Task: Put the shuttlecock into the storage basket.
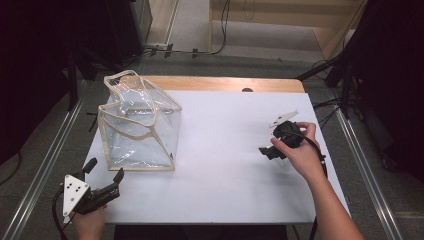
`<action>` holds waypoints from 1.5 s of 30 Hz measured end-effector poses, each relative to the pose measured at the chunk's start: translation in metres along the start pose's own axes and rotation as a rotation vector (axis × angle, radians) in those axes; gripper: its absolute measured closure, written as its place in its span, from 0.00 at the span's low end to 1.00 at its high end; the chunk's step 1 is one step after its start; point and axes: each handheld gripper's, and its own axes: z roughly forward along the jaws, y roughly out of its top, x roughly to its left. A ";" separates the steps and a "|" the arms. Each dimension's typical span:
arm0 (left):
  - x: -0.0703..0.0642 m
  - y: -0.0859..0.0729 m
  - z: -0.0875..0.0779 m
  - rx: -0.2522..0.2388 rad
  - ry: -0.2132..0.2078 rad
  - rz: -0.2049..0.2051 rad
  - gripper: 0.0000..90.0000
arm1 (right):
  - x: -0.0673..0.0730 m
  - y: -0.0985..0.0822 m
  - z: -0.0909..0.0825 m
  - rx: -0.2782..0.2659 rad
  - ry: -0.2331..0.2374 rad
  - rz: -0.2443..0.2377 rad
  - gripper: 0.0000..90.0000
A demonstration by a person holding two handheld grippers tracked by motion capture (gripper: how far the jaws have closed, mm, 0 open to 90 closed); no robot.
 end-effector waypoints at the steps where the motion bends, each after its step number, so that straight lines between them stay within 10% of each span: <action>1: 0.000 0.000 0.000 0.000 -0.001 -0.001 0.15 | -0.001 0.000 0.001 0.004 -0.004 -0.002 0.09; 45: 0.001 0.000 0.000 -0.002 0.005 -0.012 0.15 | -0.001 -0.002 0.035 0.247 -0.006 -0.037 0.63</action>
